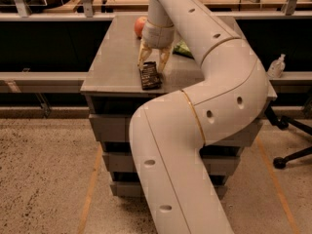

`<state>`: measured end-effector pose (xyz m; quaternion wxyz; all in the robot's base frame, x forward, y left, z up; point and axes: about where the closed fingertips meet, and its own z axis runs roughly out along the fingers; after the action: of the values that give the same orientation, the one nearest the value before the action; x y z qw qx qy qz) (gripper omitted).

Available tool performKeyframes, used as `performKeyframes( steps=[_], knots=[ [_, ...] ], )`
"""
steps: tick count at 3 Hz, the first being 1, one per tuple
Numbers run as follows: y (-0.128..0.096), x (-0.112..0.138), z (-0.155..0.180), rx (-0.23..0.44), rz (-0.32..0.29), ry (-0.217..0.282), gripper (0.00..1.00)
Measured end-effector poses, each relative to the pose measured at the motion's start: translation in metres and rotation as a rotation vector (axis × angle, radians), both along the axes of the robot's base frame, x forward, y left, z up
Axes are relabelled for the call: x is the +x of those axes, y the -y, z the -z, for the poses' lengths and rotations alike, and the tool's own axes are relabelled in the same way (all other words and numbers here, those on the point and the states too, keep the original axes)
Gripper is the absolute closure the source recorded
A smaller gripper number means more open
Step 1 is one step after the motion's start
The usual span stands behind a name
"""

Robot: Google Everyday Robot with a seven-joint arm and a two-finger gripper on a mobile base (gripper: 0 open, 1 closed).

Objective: Move rxbar chocolate near apple

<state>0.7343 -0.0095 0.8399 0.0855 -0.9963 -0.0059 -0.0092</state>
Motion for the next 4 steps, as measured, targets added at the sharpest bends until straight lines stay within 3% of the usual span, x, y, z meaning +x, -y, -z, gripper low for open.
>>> performKeyframes(
  steps=[1, 2, 3, 4],
  knots=[
    [0.0, 0.0, -0.001, 0.0, 0.0, 0.0, 0.62],
    [0.0, 0.0, -0.001, -0.001, 0.0, 0.0, 0.82],
    [-0.015, 0.014, -0.024, -0.118, 0.066, 0.084, 1.0],
    [0.021, 0.024, -0.089, -0.298, 0.27, 0.257, 1.0]
  ],
)
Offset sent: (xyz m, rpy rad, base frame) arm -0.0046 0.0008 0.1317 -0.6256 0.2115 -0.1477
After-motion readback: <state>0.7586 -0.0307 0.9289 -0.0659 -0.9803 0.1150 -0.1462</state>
